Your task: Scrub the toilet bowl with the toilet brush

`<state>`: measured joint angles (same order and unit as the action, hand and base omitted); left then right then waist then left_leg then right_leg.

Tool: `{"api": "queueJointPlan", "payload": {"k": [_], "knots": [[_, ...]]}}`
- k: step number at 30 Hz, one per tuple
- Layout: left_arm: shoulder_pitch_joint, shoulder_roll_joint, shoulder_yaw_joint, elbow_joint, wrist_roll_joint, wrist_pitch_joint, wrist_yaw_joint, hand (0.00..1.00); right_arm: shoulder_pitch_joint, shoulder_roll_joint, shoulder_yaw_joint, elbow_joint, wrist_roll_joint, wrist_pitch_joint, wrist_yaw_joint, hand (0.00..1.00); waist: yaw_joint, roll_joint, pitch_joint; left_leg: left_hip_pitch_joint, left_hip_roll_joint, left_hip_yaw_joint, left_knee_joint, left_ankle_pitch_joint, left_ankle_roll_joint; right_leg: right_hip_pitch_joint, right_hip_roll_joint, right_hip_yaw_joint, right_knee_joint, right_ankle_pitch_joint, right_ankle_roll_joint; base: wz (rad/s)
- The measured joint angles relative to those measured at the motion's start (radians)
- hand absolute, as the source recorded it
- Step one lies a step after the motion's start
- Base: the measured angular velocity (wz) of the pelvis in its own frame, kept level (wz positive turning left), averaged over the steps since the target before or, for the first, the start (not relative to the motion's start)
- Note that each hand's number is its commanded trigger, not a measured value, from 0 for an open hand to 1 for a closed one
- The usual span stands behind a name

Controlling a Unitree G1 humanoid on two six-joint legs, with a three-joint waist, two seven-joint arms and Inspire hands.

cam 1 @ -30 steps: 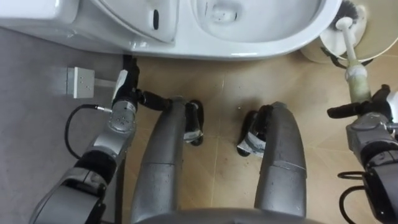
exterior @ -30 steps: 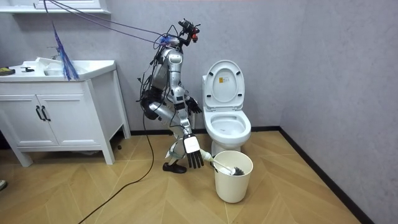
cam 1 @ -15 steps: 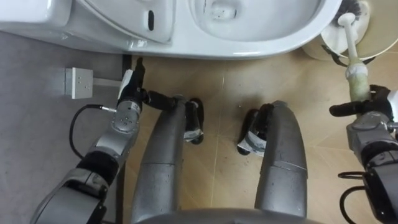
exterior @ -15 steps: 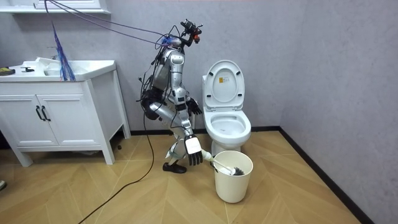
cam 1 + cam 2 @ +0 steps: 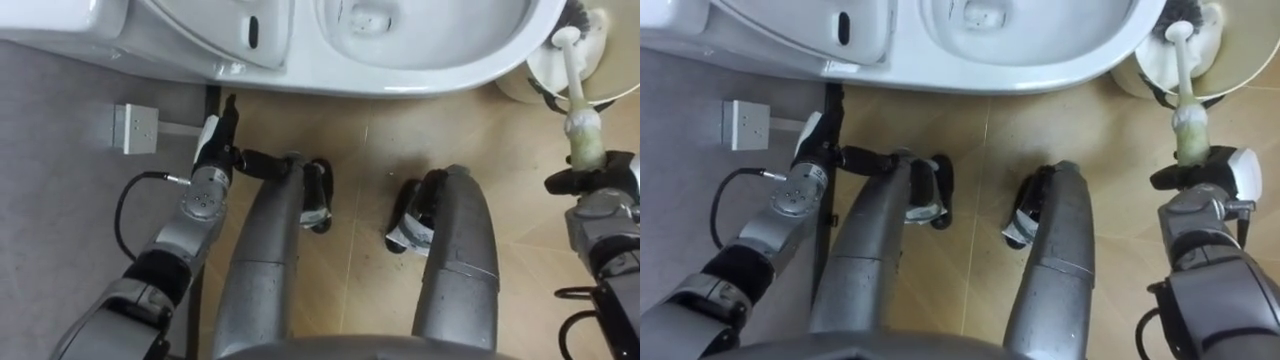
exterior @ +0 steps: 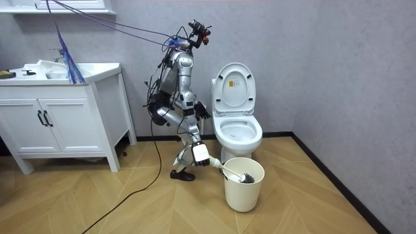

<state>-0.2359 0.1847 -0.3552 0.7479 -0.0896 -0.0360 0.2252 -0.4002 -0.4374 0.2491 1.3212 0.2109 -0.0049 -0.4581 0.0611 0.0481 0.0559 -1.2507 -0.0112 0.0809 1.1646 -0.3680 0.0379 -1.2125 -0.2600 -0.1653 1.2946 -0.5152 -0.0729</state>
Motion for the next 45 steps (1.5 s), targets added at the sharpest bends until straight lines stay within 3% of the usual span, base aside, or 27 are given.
{"api": "queueJointPlan", "payload": {"k": [5, 11, 14, 17, 20, 31, 34, 36, 41, 45], "knots": [[0.057, 0.003, 0.000, 0.000, -0.001, -0.015, 0.000, 0.00, 0.032, 0.004, 0.007, -0.003, 0.032, -0.003, 0.031, 1.00, 0.000, 0.000, -0.0003, 0.069, 0.011, -0.004, -0.042, 0.000, -0.001, 0.078, 0.006, -0.023, -0.056, 0.007, -0.002, -0.04], [0.112, 0.007, 0.001, 0.020, -0.032, -0.018, -0.001, 0.00, 0.059, 0.015, 0.023, 0.013, 0.039, -0.003, 0.060, 1.00, 0.002, -0.007, -0.0005, 0.193, 0.031, 0.007, -0.137, 0.004, -0.005, 0.202, 0.037, -0.031, -0.167, 0.030, 0.008, -0.09], [0.136, 0.012, 0.001, 0.022, -0.029, -0.018, -0.001, 0.00, 0.075, 0.021, 0.023, 0.012, 0.066, -0.002, 0.068, 1.00, -0.001, -0.015, -0.0019, 0.264, 0.029, 0.005, -0.197, 0.012, -0.009, 0.275, 0.046, -0.038, -0.229, 0.041, 0.016, -0.04], [0.159, 0.035, 0.001, 0.030, -0.029, -0.018, -0.002, 0.00, 0.091, 0.046, 0.022, 0.014, 0.068, 0.008, 0.089, 1.00, -0.006, -0.037, -0.0096, 0.348, 0.021, -0.001, -0.271, 0.027, -0.017, 0.363, 0.055, -0.055, -0.306, 0.053, 0.019, 0.04], [0.171, 0.042, 0.001, 0.038, -0.027, -0.018, -0.006, 0.00, 0.106, 0.048, -0.008, 0.012, 0.089, 0.008, 0.108, 1.00, -0.003, -0.040, -0.0116, 0.434, 0.020, -0.008, -0.339, 0.046, -0.016, 0.462, 0.059, -0.081, -0.384, 0.069, 0.028, 0.12], [0.285, 0.062, 0.098, 0.073, -0.006, -0.030, -0.067, 0.00, 0.194, 0.087, -0.099, -0.003, 0.097, 0.006, 0.113, 1.00, -0.008, -0.055, -0.0267, 0.752, 0.017, -0.014, -0.592, 0.097, -0.012, 0.805, 0.102, -0.126, -0.694, 0.153, 0.068, 0.02], [0.338, 0.063, 0.133, 0.054, -0.003, -0.031, -0.081, 0.00, 0.260, 0.091, -0.118, -0.051, 0.100, -0.006, 0.114, 1.00, -0.009, -0.065, -0.0338, 0.844, 0.015, -0.027, -0.636, 0.098, -0.011, 0.914, 0.119, -0.141, -0.769, 0.167, 0.079, 0.10], [0.391, 0.063, 0.174, 0.038, -0.005, -0.037, -0.080, 0.00, 0.318, 0.093, -0.122, -0.095, 0.102, -0.023, 0.116, 1.00, -0.012, -0.076, -0.0492, 0.913, 0.013, -0.031, -0.675, 0.098, -0.012, 0.999, 0.126, -0.163, -0.830, 0.177, 0.086, 0.15], [0.508, 0.058, 0.280, -0.012, 0.039, -0.038, -0.079, 0.00, 0.414, 0.127, -0.192, -0.176, 0.089, -0.025, 0.124, 1.00, -0.024, -0.094, -0.0582, 1.030, 0.011, -0.042, -0.739, 0.100, -0.014, 1.128, 0.141, -0.178, -0.910, 0.196, 0.094, 0.07], [0.590, 0.045, 0.357, -0.051, 0.057, -0.039, -0.081, 0.00, 0.490, 0.139, -0.197, -0.259, 0.030, -0.017, 0.142, 1.00, -0.025, -0.099, -0.0569, 1.096, 0.010, -0.043, -0.770, 0.101, -0.017, 1.205, 0.153, -0.183, -0.966, 0.206, 0.098, 0.01]]}}
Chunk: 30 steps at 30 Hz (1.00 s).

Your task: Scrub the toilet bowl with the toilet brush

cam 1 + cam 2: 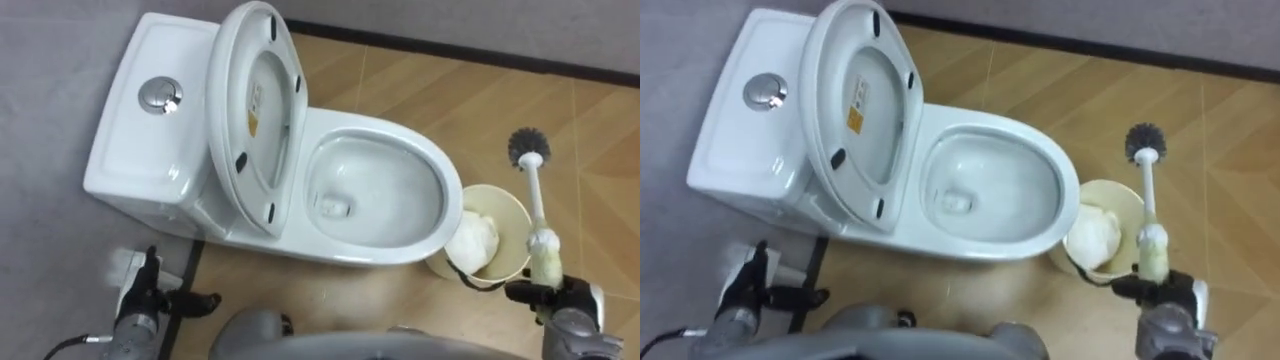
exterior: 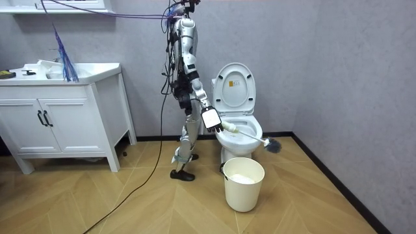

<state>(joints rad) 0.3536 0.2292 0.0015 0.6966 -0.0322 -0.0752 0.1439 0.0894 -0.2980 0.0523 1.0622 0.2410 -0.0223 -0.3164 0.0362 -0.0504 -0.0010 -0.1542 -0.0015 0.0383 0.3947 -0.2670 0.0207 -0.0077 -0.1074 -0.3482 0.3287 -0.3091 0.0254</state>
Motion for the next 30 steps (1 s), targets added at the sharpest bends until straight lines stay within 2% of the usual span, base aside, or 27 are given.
{"api": "queueJointPlan", "payload": {"k": [5, 8, 14, 17, 20, 22, 23, 27, 30], "knots": [[0.057, -0.019, 0.035, -0.019, 0.003, 0.000, -0.001, 0.00, 0.054, 0.009, -0.001, -0.114, -0.106, 0.001, 0.009, 1.00, 0.000, 0.004, 0.0044, 0.048, -0.001, -0.011, -0.027, 0.002, -0.004, 0.052, 0.005, -0.018, -0.041, 0.015, 0.002, 0.03], [0.108, -0.018, 0.040, -0.078, 0.005, -0.003, 0.005, 0.00, 0.055, 0.010, -0.007, -0.173, -0.188, 0.000, 0.008, 1.00, 0.001, 0.008, 0.0035, 0.054, -0.011, -0.020, -0.037, 0.002, -0.003, 0.063, 0.004, -0.023, -0.040, 0.016, 0.004, 0.06], [0.162, -0.021, 0.048, -0.167, 0.077, -0.014, 0.037, 0.00, 0.064, 0.019, -0.005, -0.190, -0.297, -0.018, 0.008, 1.00, 0.049, 0.005, 0.0039, 0.074, -0.012, -0.043, -0.041, 0.002, -0.003, 0.098, 0.003, -0.053, -0.059, 0.020, 0.010, 0.14], [0.185, -0.038, 0.081, -0.233, 0.106, -0.024, 0.061, 0.00, 0.079, 0.027, -0.005, -0.192, -0.407, -0.044, 0.011, 1.00, 0.057, 0.002, 0.0016, 0.064, -0.020, -0.055, -0.042, 0.005, -0.003, 0.103, 0.004, -0.073, -0.068, 0.020, 0.011, 0.19], [0.190, -0.065, 0.101, -0.315, 0.145, -0.029, 0.085, 0.00, 0.104, 0.034, -0.005, -0.211, -0.485, -0.045, 0.017, 1.00, 0.081, 0.006, 0.0018, 0.064, -0.025, -0.059, -0.041, 0.006, -0.003, 0.113, 0.003, -0.076, -0.074, 0.020, 0.011, 0.06], [0.189, -0.067, 0.100, -0.355, 0.172, -0.043, 0.093, 0.00, 0.107, 0.037, 0.000, -0.198, -0.511, -0.050, 0.032, 1.00, 0.084, 0.007, 0.0029, 0.063, -0.027, -0.078, -0.039, 0.006, -0.002, 0.121, 0.004, -0.088, -0.082, 0.021, 0.013, 0.20], [0.183, -0.067, 0.100, -0.386, 0.214, -0.046, 0.106, 0.00, 0.107, 0.037, 0.006, -0.170, -0.538, -0.059, 0.036, 1.00, 0.084, 0.008, 0.0027, 0.063, -0.028, -0.085, -0.033, 0.006, -0.002, 0.131, 0.004, -0.101, -0.095, 0.023, 0.016, 0.25], [0.169, -0.067, 0.096, -0.530, 0.388, -0.063, 0.156, 0.00, 0.120, 0.045, 0.023, -0.118, -0.628, -0.071, 0.038, 1.00, 0.102, 0.004, 0.0054, 0.066, -0.033, -0.096, -0.035, 0.007, -0.001, 0.136, 0.004, -0.104, -0.107, 0.025, 0.019, 0.08], [0.123, -0.066, 0.097, -0.591, 0.452, -0.072, 0.175, 0.00, 0.120, 0.045, 0.018, -0.084, -0.717, -0.086, 0.045, 1.00, 0.100, 0.010, 0.0016, 0.062, -0.034, -0.098, -0.036, 0.010, -0.002, 0.135, 0.005, -0.108, -0.109, 0.025, 0.019, 0.04]]}}
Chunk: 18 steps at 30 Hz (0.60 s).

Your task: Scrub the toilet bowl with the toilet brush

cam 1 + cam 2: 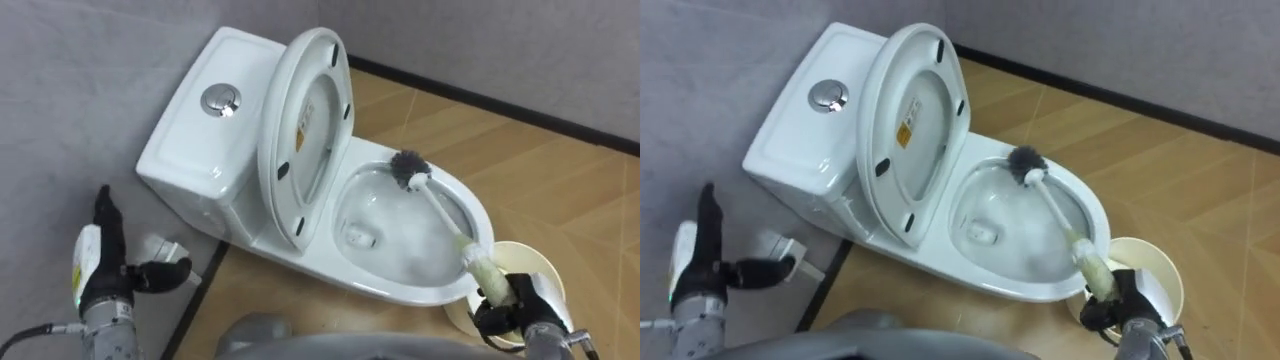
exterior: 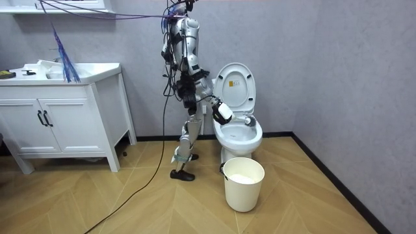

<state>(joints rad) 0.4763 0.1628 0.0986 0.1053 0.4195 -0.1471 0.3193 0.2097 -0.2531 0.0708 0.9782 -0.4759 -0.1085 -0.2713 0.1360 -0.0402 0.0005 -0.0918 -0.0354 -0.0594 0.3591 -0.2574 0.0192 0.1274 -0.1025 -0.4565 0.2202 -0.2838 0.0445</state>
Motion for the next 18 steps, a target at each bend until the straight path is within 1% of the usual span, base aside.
{"api": "queueJointPlan", "payload": {"k": [1, 2, 3, 4, 6, 7, 8, 9, 11, 13, 14, 16, 18], "knots": [[-0.008, 0.000, 0.000, -0.013, 0.017, 0.000, 0.003, 0.00, 0.001, 0.000, 0.000, 0.009, -0.021, 0.000, 0.004, 1.00, 0.000, -0.001, 0.0002, -0.001, 0.000, 0.001, 0.001, 0.000, 0.000, 0.000, 0.000, 0.000, 0.000, 0.000, 0.000, 0.00], [-0.017, 0.000, -0.001, -0.052, 0.050, -0.001, 0.007, 0.00, 0.002, 0.000, 0.000, 0.026, -0.060, 0.000, 0.011, 1.00, -0.001, -0.004, 0.0009, -0.001, 0.000, 0.002, 0.001, 0.000, 0.000, -0.002, 0.000, 0.000, 0.000, 0.000, 0.000, 0.00], [-0.023, 0.003, -0.001, -0.091, 0.073, -0.010, 0.021, 0.00, 0.009, -0.001, 0.000, 0.031, -0.082, 0.000, 0.022, 1.00, -0.001, -0.004, 0.0013, -0.002, 0.000, 0.002, 0.000, 0.000, 0.000, -0.002, 0.000, 0.000, 0.000, 0.000, 0.000, 0.00], [-0.030, 0.005, 0.000, -0.106, 0.079, -0.015, 0.029, 0.00, 0.008, -0.001, 0.001, 0.038, -0.089, 0.000, 0.026, 1.00, 0.000, -0.005, 0.0013, -0.001, 0.000, 0.003, 0.000, 0.000, 0.000, -0.002, 0.000, 0.001, 0.000, 0.000, 0.000, 0.00], [-0.071, 0.016, 0.000, -0.133, 0.088, -0.028, 0.059, 0.00, 0.004, -0.001, 0.002, 0.089, -0.120, 0.001, 0.037, 1.00, -0.001, -0.007, 0.0024, 0.002, 0.000, 0.005, -0.005, 0.000, 0.000, -0.002, 0.000, 0.008, 0.000, 0.000, 0.000, -0.05], [-0.078, 0.018, 0.000, -0.134, 0.089, -0.033, 0.065, 0.00, 0.004, -0.001, 0.002, 0.099, -0.127, 0.002, 0.040, 1.00, -0.001, -0.008, 0.0028, 0.002, 0.000, 0.004, -0.005, 0.000, 0.000, -0.002, 0.000, 0.008, 0.000, 0.000, 0.000, -0.05], [-0.091, 0.021, -0.003, -0.134, 0.095, -0.038, 0.071, 0.00, 0.005, -0.002, 0.002, 0.111, -0.135, 0.001, 0.047, 1.00, -0.005, -0.003, 0.0005, 0.003, 0.001, 0.004, -0.005, 0.000, 0.000, -0.001, 0.000, 0.010, -0.002, 0.000, 0.000, -0.04], [-0.100, 0.027, -0.012, -0.134, 0.097, -0.038, 0.073, 0.00, 0.003, -0.003, 0.005, 0.124, -0.149, 0.001, 0.050, 1.00, -0.017, -0.006, 0.0025, 0.004, 0.001, 0.004, -0.005, 0.000, 0.000, -0.003, 0.001, 0.017, -0.002, 0.000, 0.000, -0.04], [-0.116, 0.039, -0.040, -0.134, 0.103, -0.038, 0.076, 0.00, -0.009, -0.007, 0.010, 0.154, -0.167, 0.001, 0.059, 1.00, -0.025, -0.006, 0.0027, 0.003, 0.001, 0.004, -0.005, 0.000, 0.000, -0.005, 0.001, 0.018, -0.002, 0.000, 0.000, 0.00], [-0.138, 0.049, -0.069, -0.134, 0.108, -0.038, 0.077, 0.00, -0.012, -0.010, 0.012, 0.167, -0.183, 0.009, 0.068, 1.00, -0.035, -0.007, 0.0033, 0.002, 0.001, 0.003, -0.005, 0.000, 0.000, -0.006, 0.001, 0.017, -0.002, 0.000, 0.000, 0.00], [-0.143, 0.059, -0.087, -0.134, 0.106, -0.038, 0.077, 0.00, -0.013, -0.013, 0.018, 0.166, -0.187, 0.015, 0.071, 1.00, -0.039, -0.007, 0.0031, 0.003, 0.001, 0.003, -0.006, 0.000, 0.000, -0.006, 0.001, 0.017, -0.002, 0.000, 0.000, 0.00], [-0.146, 0.063, -0.108, -0.134, 0.103, -0.038, 0.075, 0.00, -0.012, -0.014, 0.018, 0.165, -0.195, 0.017, 0.074, 1.00, -0.054, -0.008, 0.0036, 0.005, 0.001, 0.006, -0.009, 0.000, 0.000, -0.006, 0.000, 0.019, -0.002, 0.000, 0.000, -0.04], [-0.155, 0.063, -0.131, -0.134, 0.101, -0.038, 0.059, 0.00, -0.015, -0.015, 0.018, 0.165, -0.202, 0.020, 0.081, 1.00, -0.057, -0.013, 0.0059, 0.015, 0.005, 0.022, -0.017, 0.001, 0.000, -0.007, 0.000, 0.036, -0.002, 0.000, 0.000, -0.19]]}}
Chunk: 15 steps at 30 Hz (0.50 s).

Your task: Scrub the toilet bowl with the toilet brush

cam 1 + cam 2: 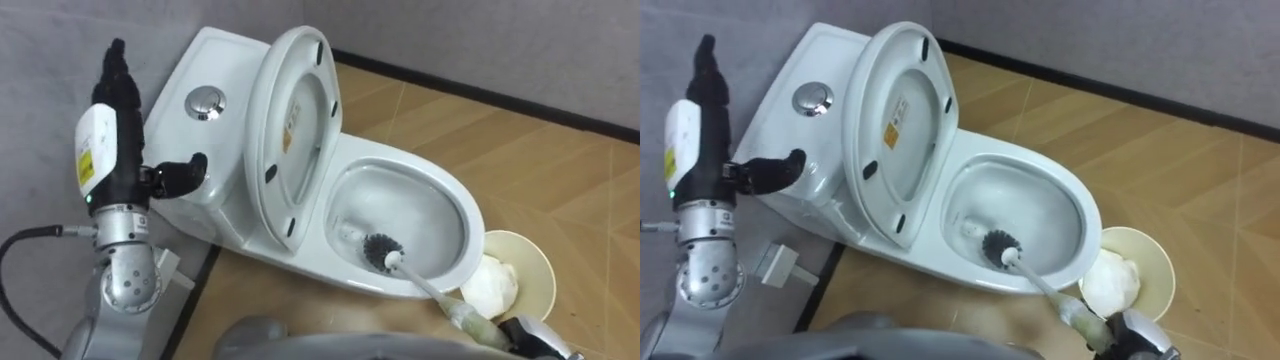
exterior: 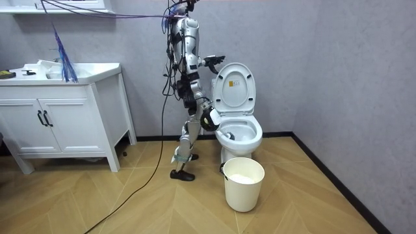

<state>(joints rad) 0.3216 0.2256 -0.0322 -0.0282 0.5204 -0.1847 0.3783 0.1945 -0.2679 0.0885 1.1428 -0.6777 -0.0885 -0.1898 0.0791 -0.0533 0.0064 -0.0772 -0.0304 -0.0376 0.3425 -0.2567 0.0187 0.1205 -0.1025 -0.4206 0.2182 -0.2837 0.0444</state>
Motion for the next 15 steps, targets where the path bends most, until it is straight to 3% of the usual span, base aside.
{"api": "queueJointPlan", "payload": {"k": [7, 11, 13, 15], "knots": [[-0.024, 0.000, -0.054, 0.115, -0.010, 0.000, -0.059, 0.00, -0.028, -0.010, 0.000, 0.010, -0.013, 0.002, -0.003, 1.00, -0.003, 0.000, -0.0022, -0.025, 0.001, 0.012, 0.000, 0.002, 0.001, -0.033, 0.000, 0.012, 0.004, 0.003, -0.003, -0.07], [-0.050, 0.007, -0.095, 0.248, -0.038, 0.000, -0.099, 0.00, -0.087, -0.017, 0.000, 0.043, -0.021, 0.009, -0.021, 1.00, 0.002, 0.007, -0.0036, -0.054, 0.002, 0.009, 0.000, 0.007, 0.001, -0.063, 0.000, 0.020, 0.007, 0.004, -0.004, 0.01], [-0.066, 0.012, -0.101, 0.267, -0.037, -0.020, -0.109, 0.00, -0.129, -0.032, 0.000, 0.061, -0.027, 0.013, -0.025, 1.00, 0.005, 0.010, -0.0031, -0.087, 0.003, 0.008, 0.004, 0.013, 0.000, -0.090, 0.002, 0.020, 0.013, 0.008, -0.008, 0.02], [-0.120, 0.014, -0.102, 0.300, -0.037, -0.042, -0.125, 0.00, -0.197, -0.071, 0.000, 0.084, -0.039, 0.014, -0.030, 1.00, 0.013, 0.022, 0.0058, -0.131, 0.002, 0.005, 0.003, 0.029, 0.003, -0.145, -0.005, 0.022, 0.044, 0.010, -0.010, 0.09]]}}
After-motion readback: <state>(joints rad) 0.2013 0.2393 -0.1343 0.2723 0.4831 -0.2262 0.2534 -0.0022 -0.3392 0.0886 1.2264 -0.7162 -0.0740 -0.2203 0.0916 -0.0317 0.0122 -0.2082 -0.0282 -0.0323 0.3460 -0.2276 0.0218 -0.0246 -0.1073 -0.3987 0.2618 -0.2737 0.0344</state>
